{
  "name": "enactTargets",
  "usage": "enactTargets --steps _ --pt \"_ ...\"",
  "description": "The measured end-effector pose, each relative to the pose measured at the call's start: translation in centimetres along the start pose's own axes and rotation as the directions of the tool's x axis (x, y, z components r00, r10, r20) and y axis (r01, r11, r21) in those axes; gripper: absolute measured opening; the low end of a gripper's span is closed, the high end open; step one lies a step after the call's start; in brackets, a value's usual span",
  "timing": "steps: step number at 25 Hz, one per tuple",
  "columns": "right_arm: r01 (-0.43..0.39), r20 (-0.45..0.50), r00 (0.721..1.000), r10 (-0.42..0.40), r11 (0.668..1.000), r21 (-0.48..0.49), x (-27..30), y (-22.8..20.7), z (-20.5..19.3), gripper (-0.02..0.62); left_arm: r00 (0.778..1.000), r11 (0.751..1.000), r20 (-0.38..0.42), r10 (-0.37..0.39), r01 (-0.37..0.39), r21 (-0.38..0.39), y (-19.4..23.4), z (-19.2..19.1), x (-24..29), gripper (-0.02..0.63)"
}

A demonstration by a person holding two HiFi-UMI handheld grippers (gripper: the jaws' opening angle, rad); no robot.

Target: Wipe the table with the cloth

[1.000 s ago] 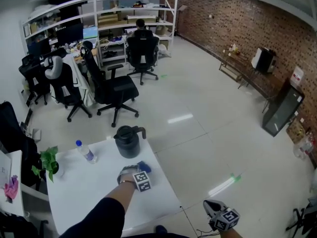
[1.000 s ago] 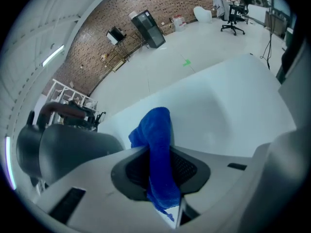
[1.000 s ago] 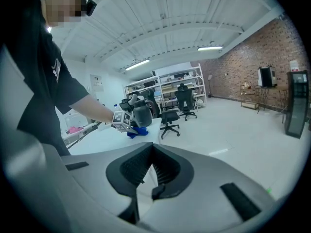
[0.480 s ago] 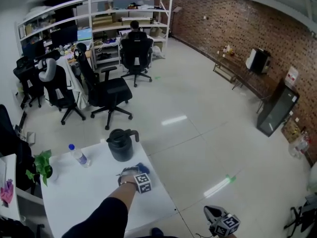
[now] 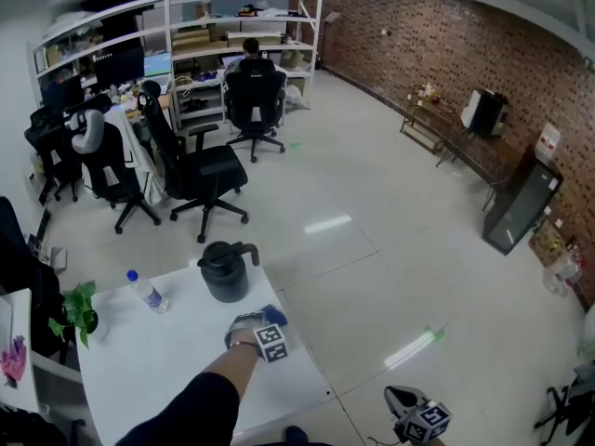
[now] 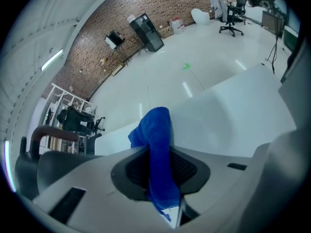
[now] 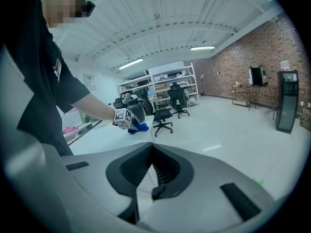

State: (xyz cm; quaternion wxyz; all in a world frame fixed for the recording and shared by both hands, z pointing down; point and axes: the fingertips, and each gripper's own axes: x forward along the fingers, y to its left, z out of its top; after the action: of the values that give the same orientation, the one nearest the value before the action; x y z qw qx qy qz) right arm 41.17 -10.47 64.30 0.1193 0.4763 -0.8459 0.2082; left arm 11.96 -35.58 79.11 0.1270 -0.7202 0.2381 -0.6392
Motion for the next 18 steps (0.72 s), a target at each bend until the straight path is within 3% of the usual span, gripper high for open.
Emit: enactTargets --steps 5,8,11,18 --pt "-0.060 -0.003 0.998 0.060 0.997 -0.041 2.4 1.8 1.0 0.012 0.998 1.000 -0.059 -0.010 0.010 -0.008 0.4 -5.4 -1.5 0.081" --pt "-0.075 -0.007 0.997 0.075 0.995 -0.061 3.0 2.2 0.9 0.012 0.996 0.999 -0.079 -0.033 0.033 0.005 -0.5 -6.1 -0.6 0.081" --pt "-0.055 -0.005 0.998 0.055 0.996 -0.069 2.2 1.8 0.7 0.012 0.997 0.999 -0.075 -0.028 0.031 0.036 -0.5 -4.3 0.5 0.080" --pt "0.039 -0.024 0.999 -0.040 0.999 -0.027 -2.6 -0.5 0.0 0.012 1.000 0.999 0.006 -0.005 0.005 0.049 -0.2 3.8 1.8 0.078"
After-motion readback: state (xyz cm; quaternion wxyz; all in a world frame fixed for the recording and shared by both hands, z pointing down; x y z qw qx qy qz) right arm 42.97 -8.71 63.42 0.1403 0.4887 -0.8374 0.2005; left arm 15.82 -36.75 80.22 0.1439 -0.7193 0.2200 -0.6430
